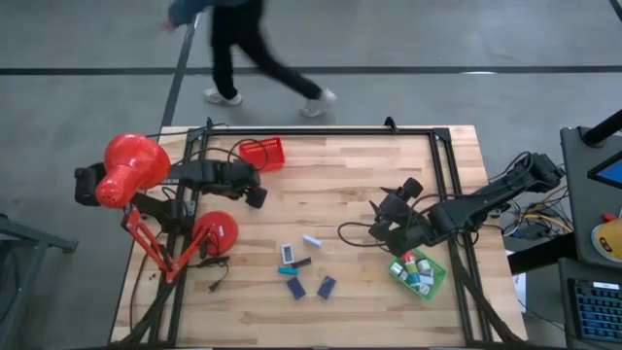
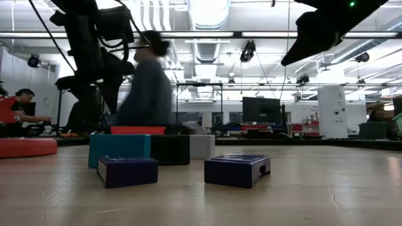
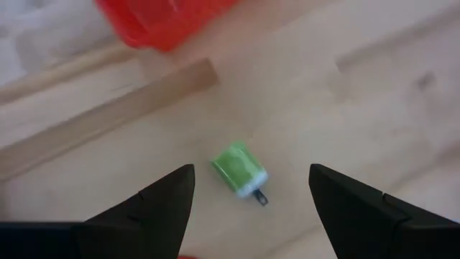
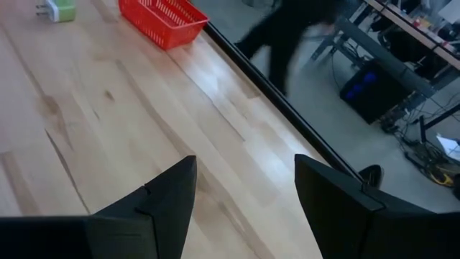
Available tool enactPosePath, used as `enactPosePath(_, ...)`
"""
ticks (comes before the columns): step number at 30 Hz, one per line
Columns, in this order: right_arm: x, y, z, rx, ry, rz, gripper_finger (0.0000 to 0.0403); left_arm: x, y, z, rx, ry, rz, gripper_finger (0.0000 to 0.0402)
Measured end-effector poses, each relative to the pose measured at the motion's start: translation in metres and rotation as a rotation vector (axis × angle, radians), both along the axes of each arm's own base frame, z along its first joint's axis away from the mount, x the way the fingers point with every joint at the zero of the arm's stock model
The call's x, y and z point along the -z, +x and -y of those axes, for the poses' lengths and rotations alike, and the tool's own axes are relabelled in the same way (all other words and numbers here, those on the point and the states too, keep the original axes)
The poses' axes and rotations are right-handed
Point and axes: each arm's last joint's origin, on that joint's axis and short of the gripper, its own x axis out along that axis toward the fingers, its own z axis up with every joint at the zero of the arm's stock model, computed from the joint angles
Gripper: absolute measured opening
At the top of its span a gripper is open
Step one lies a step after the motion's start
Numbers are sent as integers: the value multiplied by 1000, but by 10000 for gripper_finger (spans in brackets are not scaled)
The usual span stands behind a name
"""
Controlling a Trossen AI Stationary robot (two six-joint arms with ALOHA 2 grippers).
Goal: Pick & Place Office items
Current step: Put the green charger adapter into the green bin
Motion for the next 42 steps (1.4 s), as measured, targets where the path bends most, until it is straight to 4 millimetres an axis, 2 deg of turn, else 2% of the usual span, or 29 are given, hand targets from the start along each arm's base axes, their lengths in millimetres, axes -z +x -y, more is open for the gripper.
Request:
enactPosePath(4,0,0,0,0,1,1,231,2,1,-1,-111,-6,18,280)
enactPosePath(9,0,0,0,-1,1,2,228,8,4,-2,-153,-18,-1,280)
enactPosePath(22,0,0,0,3,13,12,228,33,13,-9,-182,-53,-114,280)
enactPosePath(42,0,0,0,2,14,12,228,60,27,-13,-141,-94,-177,280)
